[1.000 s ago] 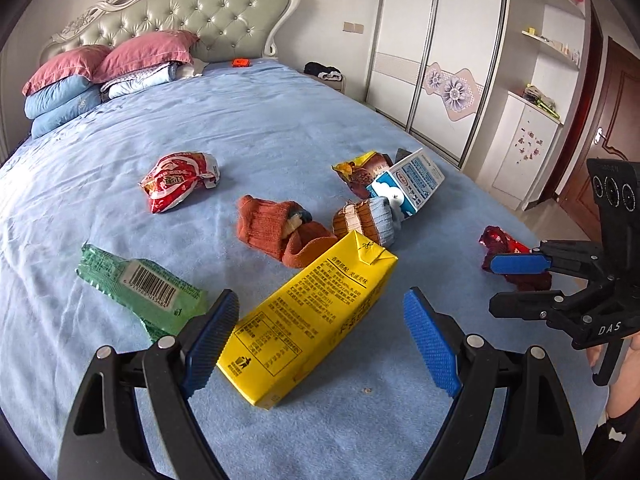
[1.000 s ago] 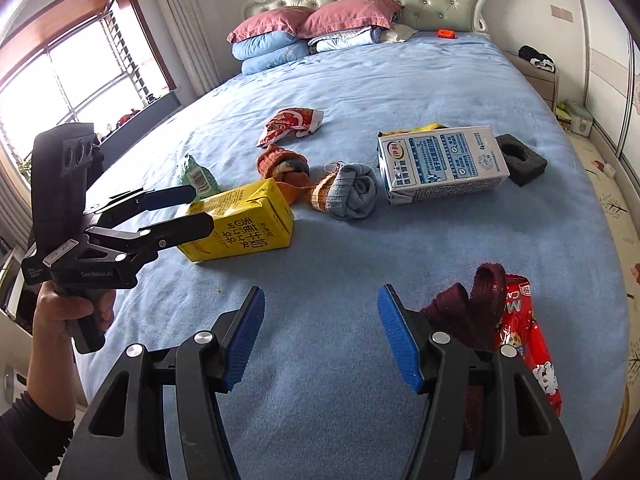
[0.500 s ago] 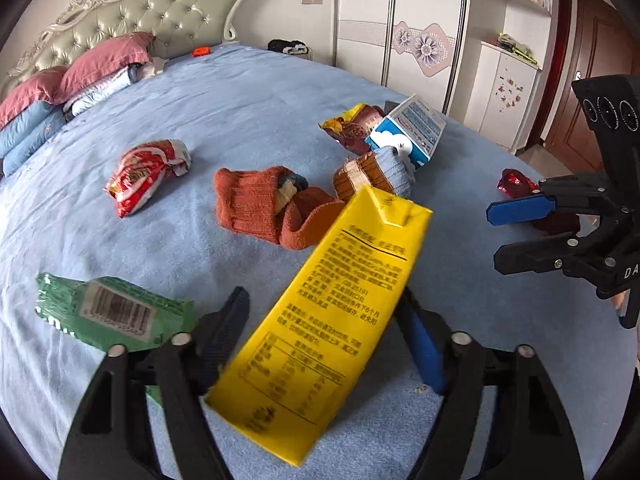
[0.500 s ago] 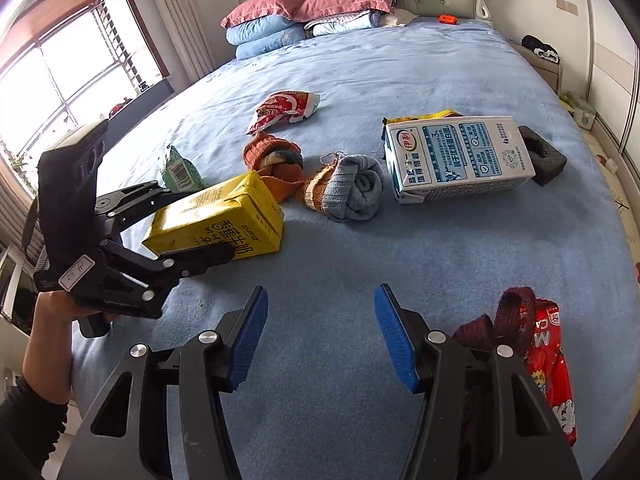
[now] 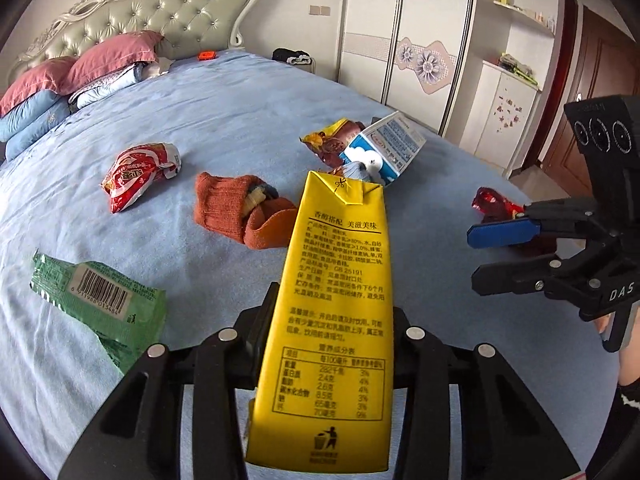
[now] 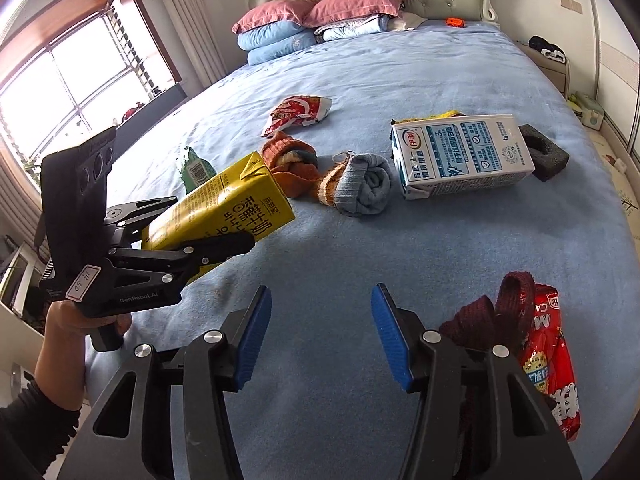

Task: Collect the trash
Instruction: 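Grasp the yellow juice carton with the left tool while the right tool grasps the dark red cord, then carry carton and cord to the yellow bin and open both tools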

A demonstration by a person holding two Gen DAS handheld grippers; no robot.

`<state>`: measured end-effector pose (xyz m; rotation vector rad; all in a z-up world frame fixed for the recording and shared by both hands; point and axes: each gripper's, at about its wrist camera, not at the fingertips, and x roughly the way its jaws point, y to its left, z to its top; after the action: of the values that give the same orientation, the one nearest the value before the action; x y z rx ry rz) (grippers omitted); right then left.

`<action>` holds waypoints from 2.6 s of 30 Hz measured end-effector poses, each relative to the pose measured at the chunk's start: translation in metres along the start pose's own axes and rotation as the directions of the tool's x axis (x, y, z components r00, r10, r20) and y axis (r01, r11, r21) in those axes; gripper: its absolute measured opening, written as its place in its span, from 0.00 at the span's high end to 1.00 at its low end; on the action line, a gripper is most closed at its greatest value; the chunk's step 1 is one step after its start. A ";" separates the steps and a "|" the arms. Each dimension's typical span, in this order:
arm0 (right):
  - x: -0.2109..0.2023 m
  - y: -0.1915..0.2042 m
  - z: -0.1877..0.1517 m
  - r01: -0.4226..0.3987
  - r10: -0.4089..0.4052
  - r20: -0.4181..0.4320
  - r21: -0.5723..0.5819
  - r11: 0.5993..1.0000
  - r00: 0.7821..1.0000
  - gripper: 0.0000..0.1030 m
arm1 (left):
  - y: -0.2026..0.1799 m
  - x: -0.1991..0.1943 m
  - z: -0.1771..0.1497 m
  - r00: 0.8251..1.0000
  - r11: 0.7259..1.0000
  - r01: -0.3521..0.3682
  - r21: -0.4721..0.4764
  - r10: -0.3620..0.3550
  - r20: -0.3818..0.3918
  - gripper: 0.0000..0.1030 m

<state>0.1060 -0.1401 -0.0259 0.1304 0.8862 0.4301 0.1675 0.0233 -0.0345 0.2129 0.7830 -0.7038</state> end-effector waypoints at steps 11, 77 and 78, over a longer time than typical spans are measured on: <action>-0.060 -0.025 -0.035 0.110 -0.110 0.052 -0.012 0.994 0.993 0.52 | -0.064 -0.024 -0.005 0.997 0.997 0.039 -0.066 -0.035 0.062 0.60; -0.279 -0.298 -0.183 0.269 -0.356 0.161 0.398 0.877 0.921 0.82 | -0.407 0.150 0.084 0.930 0.937 0.342 0.072 -0.327 -0.167 0.60; -0.283 -0.304 -0.190 0.274 -0.363 0.157 0.407 0.871 0.919 0.82 | -0.416 0.157 0.085 0.928 0.935 0.345 0.077 -0.328 -0.179 0.60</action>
<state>-0.1028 -0.5462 -0.0285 0.3752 0.7356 -0.0750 0.0234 -0.4051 -0.0549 0.2384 0.9516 -1.0667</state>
